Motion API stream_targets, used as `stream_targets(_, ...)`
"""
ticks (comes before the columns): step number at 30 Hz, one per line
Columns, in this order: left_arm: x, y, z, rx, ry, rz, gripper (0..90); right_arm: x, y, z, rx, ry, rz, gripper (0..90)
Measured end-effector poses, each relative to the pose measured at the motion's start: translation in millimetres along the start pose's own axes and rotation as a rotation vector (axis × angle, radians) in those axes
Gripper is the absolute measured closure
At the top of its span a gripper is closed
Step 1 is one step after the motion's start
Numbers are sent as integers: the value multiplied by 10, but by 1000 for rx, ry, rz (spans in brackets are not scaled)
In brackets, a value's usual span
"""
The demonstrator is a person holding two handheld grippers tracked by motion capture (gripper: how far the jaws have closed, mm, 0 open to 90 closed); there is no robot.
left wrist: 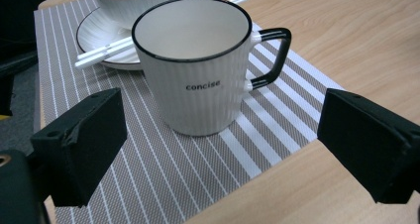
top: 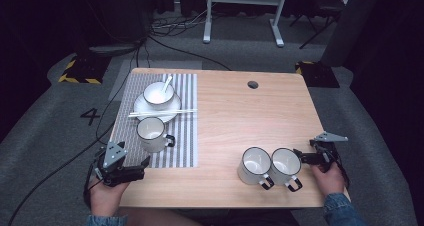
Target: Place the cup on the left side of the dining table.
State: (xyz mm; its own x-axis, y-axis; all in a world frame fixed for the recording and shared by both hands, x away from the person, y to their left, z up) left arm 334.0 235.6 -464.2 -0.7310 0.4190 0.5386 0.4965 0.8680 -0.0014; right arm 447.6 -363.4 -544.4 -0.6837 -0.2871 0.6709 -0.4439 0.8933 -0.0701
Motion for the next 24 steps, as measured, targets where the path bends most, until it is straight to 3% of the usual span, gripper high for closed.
stream_targets(4,139,15,93,-1,-1,3,53,0,0,0,0,0,0,131)
stream_targets(12,232,80,268,6,12,11,48,-1,1,-1,1,0,-1,131)
stream_targets(17,258,150,376,2,34,-6,48,-2,3,-2,2,0,-2,131)
stream_targets(19,249,199,426,14,45,-15,48,-2,3,-2,2,0,-2,130)
stream_targets(21,220,250,485,52,38,-25,50,-2,3,-2,2,1,-2,130)
stream_targets(23,184,287,560,64,68,-13,61,-2,3,-2,2,0,-2,131)
stream_targets(24,147,325,632,60,107,-24,66,-2,3,-2,3,0,-2,130)
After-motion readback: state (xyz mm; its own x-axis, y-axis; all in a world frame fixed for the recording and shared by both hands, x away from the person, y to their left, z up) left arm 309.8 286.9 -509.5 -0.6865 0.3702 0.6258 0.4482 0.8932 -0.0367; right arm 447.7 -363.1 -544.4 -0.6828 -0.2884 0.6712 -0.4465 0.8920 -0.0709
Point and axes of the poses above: each handheld gripper's, and its own axes: x roughly backward along the jaws, z roughly out of its underside, y roughly to its left, the point moved 6 cm from there along -x, roughly forward along the jaws, and after that the axes turned 4 degrees about z, right-handed, at the moved point
